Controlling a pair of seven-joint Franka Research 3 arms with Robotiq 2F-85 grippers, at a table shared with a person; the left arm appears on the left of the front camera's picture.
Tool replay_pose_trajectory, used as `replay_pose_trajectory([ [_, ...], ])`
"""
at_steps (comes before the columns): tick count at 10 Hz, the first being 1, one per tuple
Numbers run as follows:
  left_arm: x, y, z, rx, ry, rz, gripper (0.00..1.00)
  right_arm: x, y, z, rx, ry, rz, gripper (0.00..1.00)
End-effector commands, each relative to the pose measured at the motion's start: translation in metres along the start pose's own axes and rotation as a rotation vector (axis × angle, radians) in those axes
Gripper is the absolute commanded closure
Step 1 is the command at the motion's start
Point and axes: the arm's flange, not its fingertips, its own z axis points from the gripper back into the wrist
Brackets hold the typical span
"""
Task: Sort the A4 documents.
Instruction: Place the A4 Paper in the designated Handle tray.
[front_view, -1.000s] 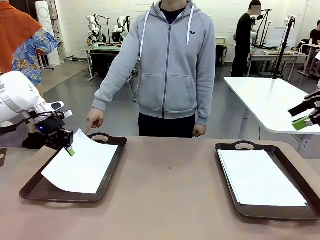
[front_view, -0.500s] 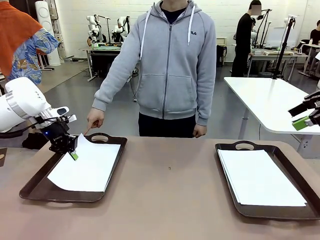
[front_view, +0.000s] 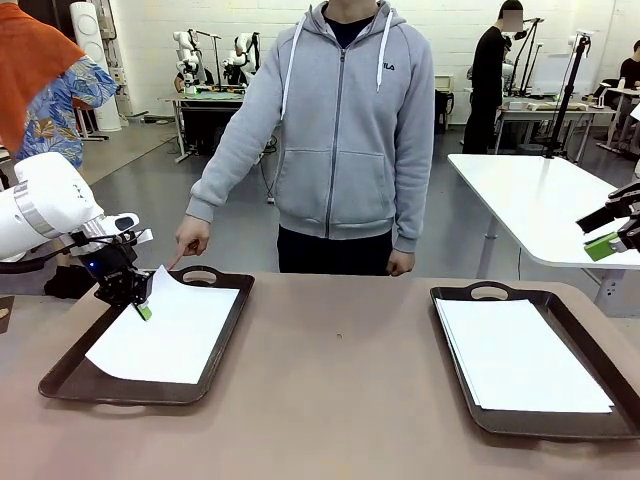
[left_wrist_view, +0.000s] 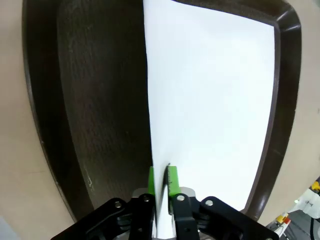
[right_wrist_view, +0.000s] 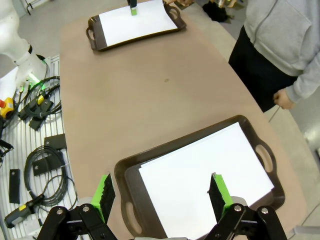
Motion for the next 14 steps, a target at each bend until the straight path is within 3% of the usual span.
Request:
replay_pose_trajectory([
  [1, 0.003, -0.005, 0.003, 0.042, 0.001, 0.013, 0.65, 0.0, 0.001, -0.001, -0.003, 0.013, -0.001, 0.02],
  [4, 0.004, -0.005, 0.006, 0.058, 0.005, 0.015, 0.4, 0.0, 0.001, -0.001, -0.003, 0.013, -0.001, 0.02],
  [5, 0.004, -0.005, 0.009, 0.07, -0.003, 0.018, 0.26, 0.0, 0.001, -0.001, -0.003, 0.013, -0.001, 0.02],
  [6, 0.004, -0.006, 0.013, 0.077, 0.0, 0.015, 0.2, 0.0, 0.001, -0.001, -0.003, 0.013, -0.001, 0.02],
  [7, 0.005, -0.006, 0.016, 0.088, -0.002, 0.017, 0.06, 0.0, 0.001, -0.001, -0.003, 0.013, -0.001, 0.02],
  [8, 0.005, -0.007, 0.019, 0.104, -0.006, 0.019, 0.0, 0.0, 0.001, -0.001, -0.003, 0.013, -0.001, 0.02],
  [14, 0.003, -0.008, 0.022, 0.058, -0.03, 0.052, 0.0, 0.0, 0.001, -0.001, -0.003, 0.013, -0.001, 0.02],
])
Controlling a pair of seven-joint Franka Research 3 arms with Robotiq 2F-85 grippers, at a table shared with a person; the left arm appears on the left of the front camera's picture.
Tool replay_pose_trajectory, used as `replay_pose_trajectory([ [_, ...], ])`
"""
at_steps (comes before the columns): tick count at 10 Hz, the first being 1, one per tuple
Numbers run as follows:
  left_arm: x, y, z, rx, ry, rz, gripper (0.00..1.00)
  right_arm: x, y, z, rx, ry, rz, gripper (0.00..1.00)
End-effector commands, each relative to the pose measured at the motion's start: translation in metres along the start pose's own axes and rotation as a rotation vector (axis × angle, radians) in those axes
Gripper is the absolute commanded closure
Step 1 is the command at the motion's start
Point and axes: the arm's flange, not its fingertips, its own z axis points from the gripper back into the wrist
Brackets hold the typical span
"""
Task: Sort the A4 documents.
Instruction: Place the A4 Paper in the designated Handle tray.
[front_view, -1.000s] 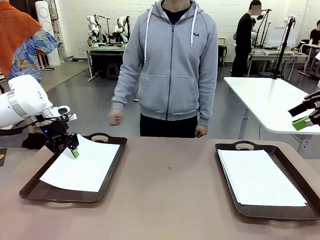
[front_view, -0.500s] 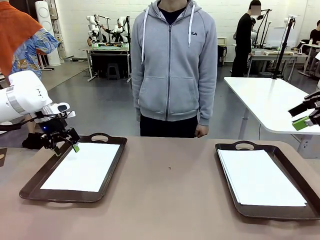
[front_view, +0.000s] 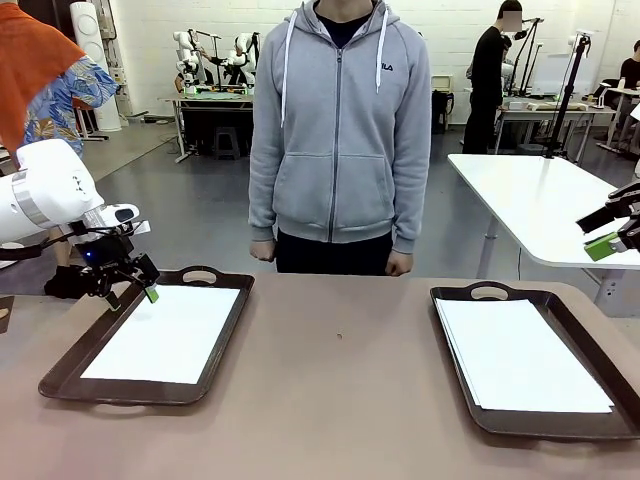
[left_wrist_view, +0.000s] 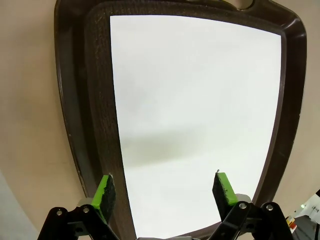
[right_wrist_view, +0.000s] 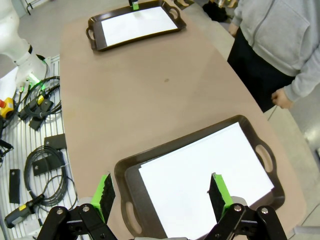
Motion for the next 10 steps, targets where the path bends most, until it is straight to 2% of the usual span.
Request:
replay_pose_trajectory([
  [1, 0.0, 0.0, -0.0003, 0.005, 0.003, -0.007, 0.0, 0.0, 0.001, -0.0009, -0.003, 0.013, -0.001, 0.02],
  [10, 0.0, 0.0, -0.0003, 0.005, 0.003, -0.007, 0.0, 0.0, 0.001, -0.0009, -0.003, 0.013, -0.001, 0.02],
])
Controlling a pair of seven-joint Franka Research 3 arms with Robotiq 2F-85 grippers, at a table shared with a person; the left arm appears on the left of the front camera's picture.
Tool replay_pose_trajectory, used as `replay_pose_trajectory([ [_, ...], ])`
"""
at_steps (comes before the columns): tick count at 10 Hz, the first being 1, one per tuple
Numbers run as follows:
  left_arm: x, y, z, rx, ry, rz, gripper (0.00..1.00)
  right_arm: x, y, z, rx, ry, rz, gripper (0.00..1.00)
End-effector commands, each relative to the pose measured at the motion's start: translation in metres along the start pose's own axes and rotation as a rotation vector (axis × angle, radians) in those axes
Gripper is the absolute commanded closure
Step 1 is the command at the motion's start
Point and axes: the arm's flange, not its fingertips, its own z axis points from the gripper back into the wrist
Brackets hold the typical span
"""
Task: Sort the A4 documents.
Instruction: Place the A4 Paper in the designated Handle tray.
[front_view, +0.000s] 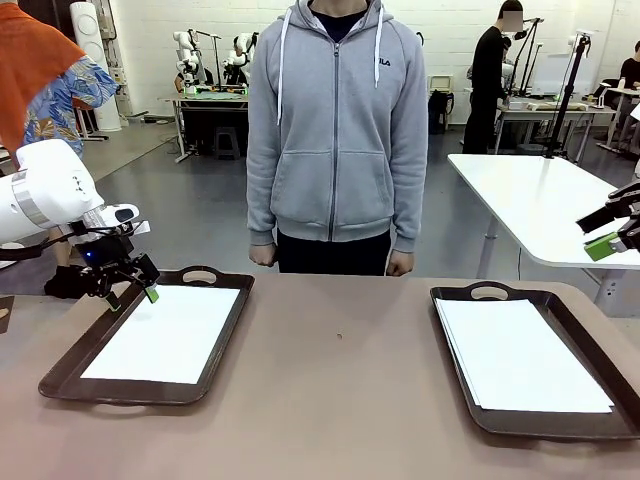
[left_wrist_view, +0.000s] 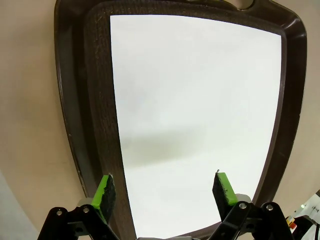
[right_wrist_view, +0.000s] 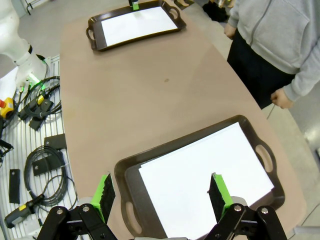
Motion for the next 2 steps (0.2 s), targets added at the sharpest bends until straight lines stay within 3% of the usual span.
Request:
replay_pose_trajectory([
  [1, 0.0001, -0.0001, 0.0002, 0.004, 0.001, -0.006, 0.0, 0.0, 0.001, -0.0009, -0.003, 0.013, -0.001, 0.02],
  [2, 0.0001, -0.0001, 0.0002, 0.004, 0.001, -0.006, 0.0, 0.0, 0.001, -0.0009, -0.003, 0.013, -0.001, 0.02],
])
